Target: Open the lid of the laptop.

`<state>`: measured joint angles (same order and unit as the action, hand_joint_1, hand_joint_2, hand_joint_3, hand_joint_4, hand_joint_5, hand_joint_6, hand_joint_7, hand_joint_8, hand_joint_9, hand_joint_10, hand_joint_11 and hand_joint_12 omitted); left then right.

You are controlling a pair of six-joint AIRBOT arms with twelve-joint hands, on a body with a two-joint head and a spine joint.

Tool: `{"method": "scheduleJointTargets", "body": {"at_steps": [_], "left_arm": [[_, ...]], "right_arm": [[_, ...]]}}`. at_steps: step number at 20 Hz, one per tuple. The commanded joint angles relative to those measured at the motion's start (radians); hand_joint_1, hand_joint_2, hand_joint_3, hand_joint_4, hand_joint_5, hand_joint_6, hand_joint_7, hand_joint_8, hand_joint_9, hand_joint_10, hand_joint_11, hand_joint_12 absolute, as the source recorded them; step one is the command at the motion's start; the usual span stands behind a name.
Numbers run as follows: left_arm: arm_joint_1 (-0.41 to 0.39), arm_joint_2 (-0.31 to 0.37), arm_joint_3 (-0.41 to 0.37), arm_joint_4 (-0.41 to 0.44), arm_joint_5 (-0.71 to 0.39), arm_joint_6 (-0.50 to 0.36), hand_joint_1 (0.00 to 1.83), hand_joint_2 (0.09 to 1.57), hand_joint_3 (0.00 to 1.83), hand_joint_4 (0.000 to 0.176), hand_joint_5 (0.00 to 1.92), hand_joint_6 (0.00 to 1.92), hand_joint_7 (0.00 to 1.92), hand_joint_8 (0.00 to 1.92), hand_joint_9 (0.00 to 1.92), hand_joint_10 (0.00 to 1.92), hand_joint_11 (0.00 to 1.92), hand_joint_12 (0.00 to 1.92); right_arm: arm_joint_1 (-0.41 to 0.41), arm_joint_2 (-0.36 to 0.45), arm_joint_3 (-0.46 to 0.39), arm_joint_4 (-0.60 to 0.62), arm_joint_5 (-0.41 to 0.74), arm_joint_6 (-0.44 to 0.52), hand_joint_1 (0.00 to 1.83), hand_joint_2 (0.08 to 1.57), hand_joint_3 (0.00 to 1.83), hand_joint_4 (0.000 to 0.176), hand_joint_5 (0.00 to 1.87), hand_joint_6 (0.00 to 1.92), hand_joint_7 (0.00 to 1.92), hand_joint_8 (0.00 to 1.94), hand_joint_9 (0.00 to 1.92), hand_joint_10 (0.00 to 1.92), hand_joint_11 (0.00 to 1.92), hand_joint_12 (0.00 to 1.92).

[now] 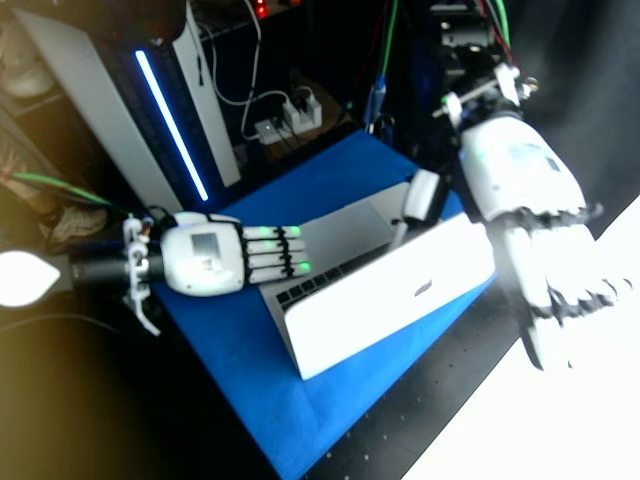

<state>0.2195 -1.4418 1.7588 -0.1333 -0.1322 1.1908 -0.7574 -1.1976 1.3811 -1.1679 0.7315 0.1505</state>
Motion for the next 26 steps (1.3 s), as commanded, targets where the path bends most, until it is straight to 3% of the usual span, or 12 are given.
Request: {"method": "scheduleJointTargets", "body": {"at_steps": [1,2,3,5,6,7,9,10,11,14,19,26], "left_arm": [[-0.002,-0.007,0.032,-0.045,-0.001,0.111,0.86,1.06,0.0,0.05,0.0,0.0,0.0,0.0,0.0,0.0,0.0,0.0],[-0.009,-0.019,0.05,-0.083,0.013,0.164,0.86,1.06,0.0,0.054,0.0,0.0,0.0,0.0,0.0,0.0,0.0,0.0],[-0.014,-0.034,0.072,-0.105,0.027,0.195,0.89,1.07,0.0,0.084,0.0,0.0,0.0,0.0,0.0,0.0,0.0,0.0],[-0.016,-0.067,0.128,-0.115,0.058,0.195,0.86,1.07,0.0,0.1,0.0,0.0,0.0,0.0,0.0,0.0,0.03,0.01],[-0.017,-0.091,0.163,-0.119,0.076,0.195,0.8,1.06,0.0,0.13,0.0,0.0,0.0,0.0,0.0,0.0,0.04,0.02],[-0.017,-0.117,0.203,-0.121,0.094,0.195,0.78,1.05,0.0,0.132,0.0,0.0,0.0,0.0,0.0,0.0,0.04,0.02],[-0.017,-0.15,0.256,-0.125,0.122,0.194,0.81,1.06,0.0,0.09,0.0,0.0,0.0,0.0,0.0,0.0,0.01,0.0],[-0.017,-0.158,0.272,-0.127,0.131,0.194,0.82,1.06,0.0,0.053,0.0,0.0,0.0,0.0,0.0,0.0,0.02,0.01],[-0.017,-0.164,0.288,-0.132,0.141,0.194,0.78,1.06,0.0,0.061,0.0,0.0,0.0,0.0,0.0,0.0,0.07,0.03],[-0.026,-0.18,0.325,-0.138,0.158,0.193,0.75,1.05,0.0,0.01,0.0,0.0,0.0,0.0,0.01,0.0,0.1,0.05],[-0.029,-0.166,0.295,-0.138,0.142,0.193,0.75,1.06,0.0,0.0,0.0,0.0,0.0,0.0,0.0,0.0,0.08,0.04],[-0.023,0.035,-0.034,-0.092,-0.113,0.195,0.73,1.01,0.0,0.0,0.0,0.0,0.0,0.0,0.01,0.01,0.08,0.04]], "right_arm": [[-0.006,-0.014,-0.001,-0.015,0.02,0.02,0.0,1.49,0.0,0.0,0.03,0.0,0.02,0.0,0.02,0.01,0.05,0.02],[-0.005,-0.014,0.0,-0.016,0.021,0.02,0.0,1.49,0.0,0.0,0.04,0.01,0.03,0.0,0.01,0.0,0.04,0.01],[-0.004,-0.014,0.001,-0.018,0.022,0.02,0.0,1.49,0.0,0.0,0.03,0.0,0.02,0.0,0.0,0.0,0.01,0.0],[-0.001,-0.015,0.008,-0.024,0.025,0.02,0.0,1.49,0.0,0.0,0.01,0.0,0.01,0.0,0.0,0.0,0.0,0.0],[0.001,-0.016,0.011,-0.03,0.026,0.02,0.0,1.49,0.0,0.0,0.0,0.0,0.0,0.0,0.0,0.0,0.0,0.0],[0.001,-0.018,0.015,-0.03,0.028,0.02,0.0,1.5,0.0,0.0,0.02,0.01,0.01,0.0,0.0,0.0,0.0,0.0],[0.001,-0.018,0.017,-0.032,0.031,0.02,0.0,1.5,0.0,0.0,0.03,0.01,0.01,0.0,0.0,0.0,0.0,0.0],[0.002,-0.018,0.018,-0.032,0.032,0.02,0.0,1.49,0.0,0.0,0.03,0.01,0.01,0.0,0.0,0.0,0.01,0.0],[0.002,-0.02,0.02,-0.032,0.032,0.02,0.0,1.49,0.0,0.0,0.03,0.01,0.01,0.0,0.0,0.0,0.0,0.0],[0.003,-0.021,0.022,-0.035,0.032,0.02,0.0,1.49,0.0,0.0,0.0,0.0,0.0,0.0,0.0,0.0,0.0,0.0],[0.003,-0.021,0.022,-0.035,0.032,0.02,0.01,1.49,0.0,0.0,0.0,0.0,0.0,0.0,0.0,0.0,0.0,0.0],[0.002,-0.021,0.022,-0.035,0.031,0.02,0.0,1.49,0.0,0.0,0.0,0.0,0.0,0.0,0.0,0.0,0.0,0.0]]}}
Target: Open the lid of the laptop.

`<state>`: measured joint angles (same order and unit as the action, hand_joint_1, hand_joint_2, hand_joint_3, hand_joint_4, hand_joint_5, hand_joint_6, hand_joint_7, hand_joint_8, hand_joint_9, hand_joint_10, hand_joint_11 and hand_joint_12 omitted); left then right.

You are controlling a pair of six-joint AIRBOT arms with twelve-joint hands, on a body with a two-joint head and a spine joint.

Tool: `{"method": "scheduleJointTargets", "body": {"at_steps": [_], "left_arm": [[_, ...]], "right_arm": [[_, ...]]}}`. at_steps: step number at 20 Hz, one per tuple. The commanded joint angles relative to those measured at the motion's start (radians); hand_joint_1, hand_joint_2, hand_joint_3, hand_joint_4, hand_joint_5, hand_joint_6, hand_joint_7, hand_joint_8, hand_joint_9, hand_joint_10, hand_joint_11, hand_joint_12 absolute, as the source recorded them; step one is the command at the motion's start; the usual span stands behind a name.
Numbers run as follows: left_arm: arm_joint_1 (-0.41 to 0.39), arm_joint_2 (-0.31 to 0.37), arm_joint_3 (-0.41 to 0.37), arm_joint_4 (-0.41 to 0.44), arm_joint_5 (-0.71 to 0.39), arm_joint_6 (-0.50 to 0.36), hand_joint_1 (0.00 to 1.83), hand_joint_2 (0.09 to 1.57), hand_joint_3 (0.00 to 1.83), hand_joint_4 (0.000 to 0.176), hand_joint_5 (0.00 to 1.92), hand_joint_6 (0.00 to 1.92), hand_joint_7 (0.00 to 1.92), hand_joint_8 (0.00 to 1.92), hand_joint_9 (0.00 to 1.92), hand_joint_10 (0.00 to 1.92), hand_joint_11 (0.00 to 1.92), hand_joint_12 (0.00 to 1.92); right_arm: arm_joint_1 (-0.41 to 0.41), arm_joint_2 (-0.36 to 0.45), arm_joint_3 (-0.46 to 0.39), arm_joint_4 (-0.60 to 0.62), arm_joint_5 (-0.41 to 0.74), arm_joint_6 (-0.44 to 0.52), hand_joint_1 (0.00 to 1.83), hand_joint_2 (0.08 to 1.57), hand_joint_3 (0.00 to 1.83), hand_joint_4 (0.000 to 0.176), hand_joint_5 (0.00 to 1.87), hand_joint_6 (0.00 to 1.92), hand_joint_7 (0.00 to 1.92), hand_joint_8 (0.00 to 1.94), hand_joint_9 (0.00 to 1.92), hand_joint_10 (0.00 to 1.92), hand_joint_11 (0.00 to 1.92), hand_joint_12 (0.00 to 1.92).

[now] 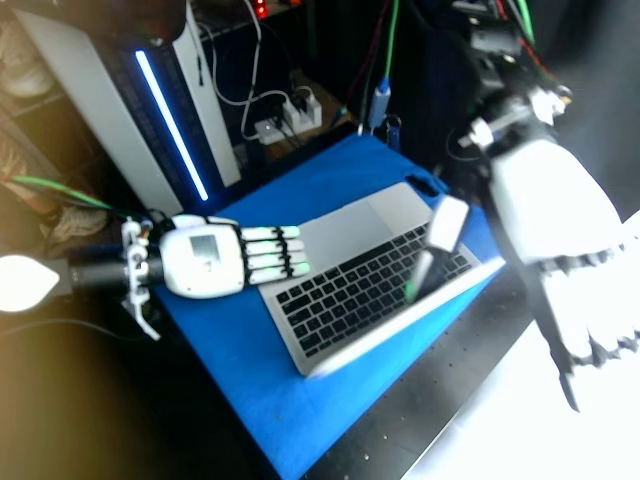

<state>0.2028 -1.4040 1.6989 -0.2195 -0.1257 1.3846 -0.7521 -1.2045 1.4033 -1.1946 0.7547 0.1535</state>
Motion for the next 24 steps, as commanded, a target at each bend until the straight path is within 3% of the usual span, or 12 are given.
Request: {"method": "scheduleJointTargets", "body": {"at_steps": [1,7,8,9,10,11,12,14,16,18,20,24], "left_arm": [[-0.013,0.017,-0.01,0.022,-0.147,0.001,0.7,1.01,0.0,0.009,0.0,0.0,0.0,0.0,0.0,0.0,0.08,0.04],[0.007,0.156,-0.222,0.097,-0.376,-0.005,0.65,1.02,0.0,0.0,0.22,0.0,0.38,0.01,0.41,0.02,0.0,1.31],[0.033,0.2,-0.275,0.104,-0.437,-0.012,0.93,1.05,0.0,0.0,0.31,0.02,0.41,0.01,0.44,0.03,0.0,1.45],[0.059,0.241,-0.316,0.114,-0.494,-0.032,1.1,1.06,0.0,0.0,0.14,0.02,0.55,0.13,0.44,0.84,0.22,1.8],[0.087,0.287,-0.361,0.139,-0.553,-0.075,1.13,1.06,0.0,0.0,0.11,0.01,0.57,0.17,0.36,1.14,0.26,1.86],[0.113,0.328,-0.398,0.158,-0.6,-0.117,0.91,1.01,0.0,0.0,0.02,0.0,0.07,0.01,0.02,0.18,0.01,0.82],[0.137,0.358,-0.425,0.172,-0.633,-0.145,0.91,1.01,0.0,0.0,0.02,0.0,0.07,0.01,0.02,0.18,0.01,0.82],[0.204,0.422,-0.48,0.194,-0.712,-0.214,0.86,0.99,0.0,0.0,0.0,0.0,0.0,0.0,0.0,0.01,0.0,0.08],[0.332,0.484,-0.535,0.198,-0.824,-0.296,0.74,1.0,0.01,0.0,0.0,0.0,0.0,0.0,0.01,0.01,0.05,0.05],[0.447,0.53,-0.588,0.192,-0.929,-0.352,0.76,1.02,0.0,0.0,0.01,0.01,0.01,0.0,0.05,0.0,0.0,0.46],[0.582,0.584,-0.658,0.154,-1.032,-0.361,0.81,1.06,0.0,0.0,0.0,0.0,0.0,0.0,0.0,0.0,0.0,0.04],[0.788,0.638,-0.747,0.055,-1.198,-0.361,0.44,1.19,0.02,0.0,0.0,0.0,0.0,0.0,0.0,0.0,0.0,0.0]], "right_arm": [[-0.003,-0.014,-0.001,-0.008,0.008,0.017,0.0,1.49,0.0,0.0,0.0,0.0,0.0,0.0,0.0,0.0,0.0,0.0],[-0.004,-0.014,-0.007,0.009,0.007,0.017,0.0,1.49,0.0,0.0,0.0,0.0,0.0,0.0,0.0,0.0,0.0,0.0],[-0.004,-0.014,-0.008,0.025,0.007,0.017,0.0,1.49,0.0,0.0,0.0,0.0,0.0,0.0,0.0,0.0,0.0,0.0],[-0.004,-0.013,-0.01,0.044,0.007,0.017,0.0,1.49,0.0,0.0,0.0,0.0,0.0,0.0,0.0,0.0,0.0,0.0],[-0.004,-0.005,-0.016,0.065,0.007,0.017,0.0,1.5,0.0,0.0,0.0,0.0,0.0,0.0,0.0,0.0,0.0,0.0],[-0.004,0.009,-0.023,0.086,0.007,0.017,0.0,1.49,0.0,0.0,0.0,0.0,0.0,0.0,0.0,0.0,0.0,0.0],[-0.005,0.023,-0.028,0.105,0.007,0.017,0.0,1.49,0.0,0.0,0.0,0.0,0.0,0.0,0.0,0.0,0.0,0.0],[-0.007,0.057,-0.04,0.153,0.007,0.017,0.03,1.49,0.0,0.0,0.0,0.0,0.0,0.0,0.0,0.0,0.0,0.0],[-0.007,0.1,-0.057,0.249,0.008,0.017,0.1,1.51,0.0,0.0,0.0,0.0,0.0,0.0,0.0,0.0,0.0,0.0],[-0.024,0.142,-0.069,0.368,0.064,-0.008,0.05,1.51,0.0,0.0,0.0,0.0,0.0,0.0,0.0,0.0,0.0,0.0],[-0.064,0.183,-0.08,0.537,0.145,-0.048,0.15,1.5,0.0,0.0,0.03,0.0,0.03,0.0,0.01,0.0,0.06,0.03],[-0.167,0.277,-0.154,0.847,0.32,-0.207,0.12,1.39,0.0,0.0,0.03,0.0,0.03,0.0,0.03,0.0,0.07,0.06]]}}
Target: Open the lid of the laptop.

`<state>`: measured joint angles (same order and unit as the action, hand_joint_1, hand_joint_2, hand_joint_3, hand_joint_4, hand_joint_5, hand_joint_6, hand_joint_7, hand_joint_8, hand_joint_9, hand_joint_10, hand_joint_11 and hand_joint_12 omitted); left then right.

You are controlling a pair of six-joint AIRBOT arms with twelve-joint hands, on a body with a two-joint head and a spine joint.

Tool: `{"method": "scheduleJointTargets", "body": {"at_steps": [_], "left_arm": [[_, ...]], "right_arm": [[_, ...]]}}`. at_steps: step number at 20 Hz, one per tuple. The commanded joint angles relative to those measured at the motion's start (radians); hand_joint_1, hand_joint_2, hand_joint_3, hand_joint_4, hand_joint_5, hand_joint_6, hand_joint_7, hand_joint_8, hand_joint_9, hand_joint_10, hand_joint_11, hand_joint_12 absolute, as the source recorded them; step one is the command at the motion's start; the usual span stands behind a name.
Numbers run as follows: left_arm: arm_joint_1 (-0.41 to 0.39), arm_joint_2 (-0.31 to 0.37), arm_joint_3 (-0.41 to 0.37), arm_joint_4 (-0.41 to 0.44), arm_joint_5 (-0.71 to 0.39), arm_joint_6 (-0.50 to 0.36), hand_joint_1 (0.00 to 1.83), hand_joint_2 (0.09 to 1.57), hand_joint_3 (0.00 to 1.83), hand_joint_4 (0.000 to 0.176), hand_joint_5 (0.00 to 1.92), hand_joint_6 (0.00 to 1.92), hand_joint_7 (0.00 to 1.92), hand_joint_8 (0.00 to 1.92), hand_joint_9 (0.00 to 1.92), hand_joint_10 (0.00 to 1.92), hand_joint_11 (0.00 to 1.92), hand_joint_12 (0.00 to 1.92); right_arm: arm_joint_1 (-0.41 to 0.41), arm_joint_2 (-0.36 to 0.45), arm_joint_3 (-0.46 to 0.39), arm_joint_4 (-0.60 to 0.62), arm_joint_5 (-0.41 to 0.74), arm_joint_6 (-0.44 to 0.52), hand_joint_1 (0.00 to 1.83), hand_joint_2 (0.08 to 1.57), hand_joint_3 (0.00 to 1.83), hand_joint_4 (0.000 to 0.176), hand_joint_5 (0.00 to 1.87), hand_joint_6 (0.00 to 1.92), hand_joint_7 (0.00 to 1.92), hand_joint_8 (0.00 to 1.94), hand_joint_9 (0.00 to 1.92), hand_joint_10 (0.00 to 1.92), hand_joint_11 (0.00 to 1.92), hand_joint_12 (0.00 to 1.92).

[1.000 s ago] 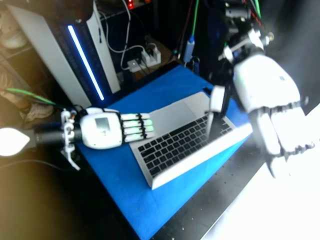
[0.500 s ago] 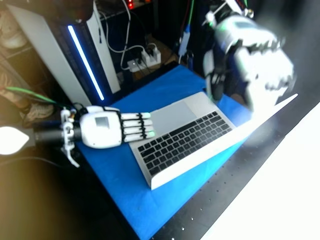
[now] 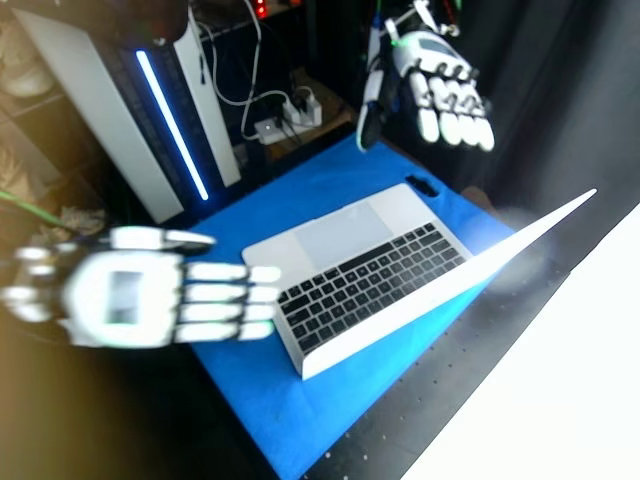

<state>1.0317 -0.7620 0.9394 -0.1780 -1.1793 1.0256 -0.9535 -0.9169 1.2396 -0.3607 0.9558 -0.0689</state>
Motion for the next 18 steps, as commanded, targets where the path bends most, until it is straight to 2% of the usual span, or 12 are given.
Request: {"method": "scheduleJointTargets", "body": {"at_steps": [1,2,3,4,5,6,7,8,9,11,14,18], "left_arm": [[0.022,0.008,-0.017,-0.009,-0.196,-0.002,0.37,1.23,0.03,0.0,0.0,0.0,0.0,0.0,0.0,0.0,0.0,0.0],[0.058,0.015,-0.036,-0.023,-0.233,-0.001,0.37,1.23,0.03,0.0,0.0,0.0,0.0,0.0,0.0,0.0,0.0,0.0],[0.106,0.021,-0.057,-0.04,-0.278,0.0,0.35,1.19,0.01,0.0,0.0,0.0,0.0,0.0,0.0,0.0,0.0,0.0],[0.161,0.024,-0.078,-0.062,-0.331,0.0,0.32,1.26,0.03,0.0,0.0,0.0,0.0,0.0,0.0,0.0,0.0,0.0],[0.214,0.026,-0.101,-0.087,-0.394,0.0,0.26,1.25,0.01,0.0,0.0,0.0,0.0,0.0,0.0,0.0,0.0,0.0],[0.228,0.025,-0.109,-0.096,-0.414,0.0,0.26,1.25,0.01,0.0,0.0,0.0,0.0,0.0,0.0,0.0,0.0,0.0],[0.26,0.024,-0.121,-0.117,-0.449,0.0,0.24,1.26,0.02,0.0,0.0,0.0,0.0,0.0,0.0,0.0,0.0,0.0],[0.277,0.021,-0.128,-0.135,-0.47,0.0,0.2,1.31,0.03,0.0,0.0,0.0,0.0,0.0,0.0,0.0,0.0,0.0],[0.284,0.015,-0.13,-0.147,-0.481,0.0,0.16,1.34,0.03,0.0,0.0,0.0,0.0,0.0,0.0,0.0,0.0,0.0],[0.287,0.003,-0.13,-0.159,-0.489,0.0,0.08,1.35,0.02,0.0,0.0,0.0,0.0,0.0,0.0,0.0,0.0,0.0],[0.301,-0.01,-0.134,-0.17,-0.508,-0.002,0.15,1.29,0.0,0.0,0.0,0.0,0.0,0.0,0.0,0.0,0.0,0.0],[0.35,0.014,-0.151,-0.195,-0.552,-0.012,0.19,1.3,0.0,0.0,0.0,0.0,0.0,0.0,0.0,0.0,0.0,0.0]], "right_arm": [[-0.004,0.014,-0.012,0.1,0.196,-0.014,0.19,1.39,0.0,0.014,0.02,0.0,0.03,0.0,0.0,0.0,0.01,0.01],[-0.042,0.023,-0.025,0.153,0.245,-0.033,0.19,1.39,0.0,0.014,0.02,0.0,0.03,0.0,0.0,0.0,0.01,0.01],[-0.089,0.033,-0.04,0.224,0.314,-0.053,0.29,1.37,0.0,0.004,0.07,0.02,0.07,0.01,0.04,0.01,0.05,0.02],[-0.146,0.043,-0.054,0.306,0.395,-0.074,0.35,1.36,0.0,0.004,0.09,0.01,0.07,0.01,0.01,0.0,0.01,0.0],[-0.218,0.05,-0.074,0.412,0.496,-0.094,0.24,1.36,0.0,0.039,0.12,0.01,0.07,0.0,0.01,0.0,0.0,0.0],[-0.237,0.051,-0.079,0.445,0.525,-0.099,0.24,1.36,0.0,0.039,0.12,0.01,0.07,0.0,0.01,0.0,0.0,0.0],[-0.294,0.051,-0.09,0.524,0.595,-0.103,0.21,1.39,0.01,0.01,0.11,0.01,0.04,0.0,0.0,0.0,0.0,0.0],[-0.335,0.049,-0.099,0.585,0.65,-0.103,0.24,1.4,0.01,0.0,0.11,0.0,0.04,0.0,0.0,0.0,0.0,0.0],[-0.369,0.045,-0.107,0.63,0.69,-0.103,0.25,1.4,0.0,0.0,0.11,0.0,0.03,0.0,0.0,0.0,0.0,0.0],[-0.4,0.033,-0.117,0.688,0.74,-0.103,0.21,1.44,0.01,0.0,0.09,0.0,0.05,0.0,0.01,0.0,0.03,0.01],[-0.404,0.023,-0.119,0.708,0.761,-0.103,0.19,1.45,0.0,0.0,0.11,0.0,0.03,0.0,0.0,0.0,0.0,0.0],[-0.404,0.023,-0.125,0.703,0.779,-0.103,0.27,1.33,0.0,0.0,0.08,0.0,0.0,0.0,0.0,0.0,0.0,0.0]]}}
